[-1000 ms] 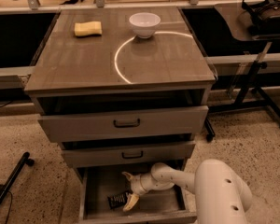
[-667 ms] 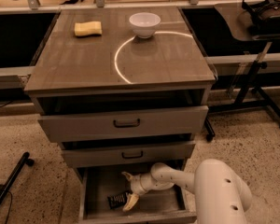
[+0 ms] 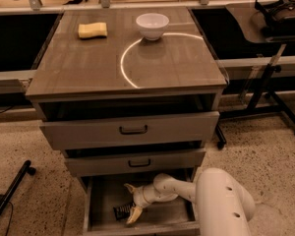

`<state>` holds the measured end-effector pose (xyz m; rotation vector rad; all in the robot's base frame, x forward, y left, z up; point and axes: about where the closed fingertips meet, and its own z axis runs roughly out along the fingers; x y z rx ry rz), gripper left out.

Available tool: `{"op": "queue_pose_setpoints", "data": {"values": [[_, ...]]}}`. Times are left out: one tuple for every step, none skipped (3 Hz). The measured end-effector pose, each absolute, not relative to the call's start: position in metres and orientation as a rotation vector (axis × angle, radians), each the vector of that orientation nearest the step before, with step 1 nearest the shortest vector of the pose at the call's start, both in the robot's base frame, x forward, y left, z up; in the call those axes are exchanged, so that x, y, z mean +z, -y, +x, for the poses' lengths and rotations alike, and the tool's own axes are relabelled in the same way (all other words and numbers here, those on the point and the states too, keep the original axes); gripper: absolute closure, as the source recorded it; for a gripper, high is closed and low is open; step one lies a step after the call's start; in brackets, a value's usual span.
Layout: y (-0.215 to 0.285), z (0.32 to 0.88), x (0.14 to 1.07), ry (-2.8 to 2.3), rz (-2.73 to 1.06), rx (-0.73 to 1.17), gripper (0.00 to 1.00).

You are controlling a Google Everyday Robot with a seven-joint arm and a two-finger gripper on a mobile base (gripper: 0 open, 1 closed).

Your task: Pick rxbar chocolate from bottom drawer and place on counter

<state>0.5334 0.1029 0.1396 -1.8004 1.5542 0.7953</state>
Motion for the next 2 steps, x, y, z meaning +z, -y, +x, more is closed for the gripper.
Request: {"op": "queue_pose_setpoints", "data": {"values": [[-0.113,0.529,0.129,-1.548,-1.839,0.777,0.0],[-0.12,0.525,0.118,-1.549,-1.862,0.783,0.0]]}}
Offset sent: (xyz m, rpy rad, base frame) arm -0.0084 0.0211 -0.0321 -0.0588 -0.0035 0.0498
